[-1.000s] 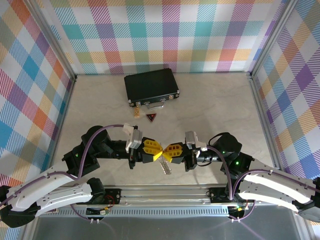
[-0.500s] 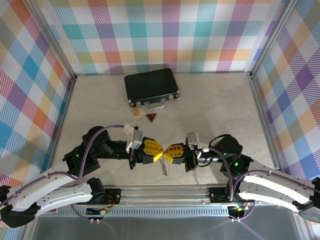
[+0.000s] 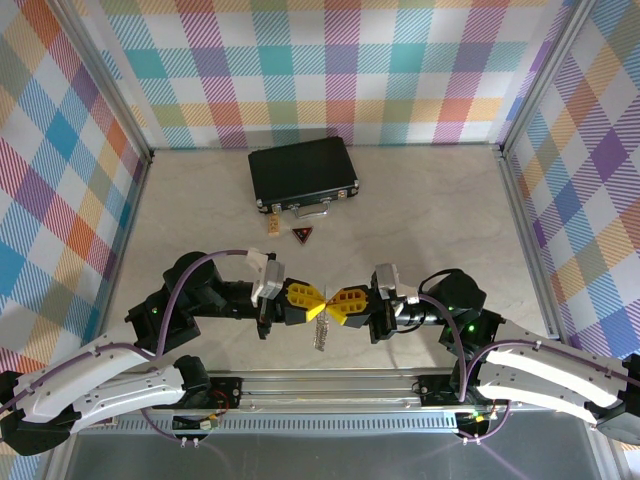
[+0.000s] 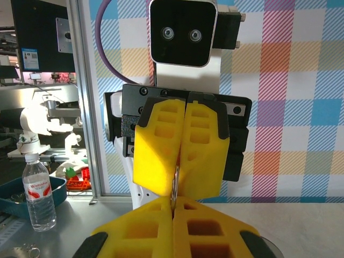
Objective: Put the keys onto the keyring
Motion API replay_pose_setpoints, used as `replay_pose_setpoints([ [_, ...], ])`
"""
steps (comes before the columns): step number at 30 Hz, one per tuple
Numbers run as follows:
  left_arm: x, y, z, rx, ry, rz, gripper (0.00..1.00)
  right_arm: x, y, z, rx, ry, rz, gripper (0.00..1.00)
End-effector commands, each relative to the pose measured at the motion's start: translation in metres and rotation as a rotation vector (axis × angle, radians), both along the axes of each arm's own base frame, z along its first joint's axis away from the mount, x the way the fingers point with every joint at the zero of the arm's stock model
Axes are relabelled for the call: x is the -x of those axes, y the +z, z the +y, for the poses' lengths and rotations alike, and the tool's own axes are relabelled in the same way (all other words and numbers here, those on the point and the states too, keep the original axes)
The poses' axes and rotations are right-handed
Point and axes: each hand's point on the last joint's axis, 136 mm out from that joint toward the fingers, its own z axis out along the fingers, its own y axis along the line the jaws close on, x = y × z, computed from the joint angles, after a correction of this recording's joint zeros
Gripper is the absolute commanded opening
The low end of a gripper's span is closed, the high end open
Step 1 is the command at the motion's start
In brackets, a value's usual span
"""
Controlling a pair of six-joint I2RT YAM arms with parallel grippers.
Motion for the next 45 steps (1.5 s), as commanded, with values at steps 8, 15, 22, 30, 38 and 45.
replay_pose_setpoints([
  [8, 0.0, 0.005, -0.001, 0.029, 0.003, -0.004, 0.0, 0.002, 0.007, -0.001, -0.032, 0.006, -0.007, 0.0],
  [15, -0.01, 0.004, 0.003, 0.005, 0.077, -0.02, 0.0, -0.006, 0.004, -0.003, 0.014, -0.044, 0.021, 0.4],
  [22, -0.032, -0.012, 0.012, -0.088, 0.225, -0.031, 0.0, -0.024, -0.007, -0.017, 0.124, -0.189, 0.092, 0.7],
  [30, -0.053, -0.031, 0.026, -0.151, 0.371, -0.023, 0.0, -0.068, -0.036, -0.038, 0.276, -0.474, 0.23, 0.75],
  [38, -0.067, -0.048, 0.044, -0.213, 0.493, 0.002, 0.0, -0.123, -0.094, -0.048, 0.449, -0.703, 0.492, 0.66],
  [45, -0.066, -0.054, 0.057, -0.187, 0.531, 0.029, 0.0, -0.145, -0.136, -0.037, 0.486, -0.693, 0.647, 0.63],
])
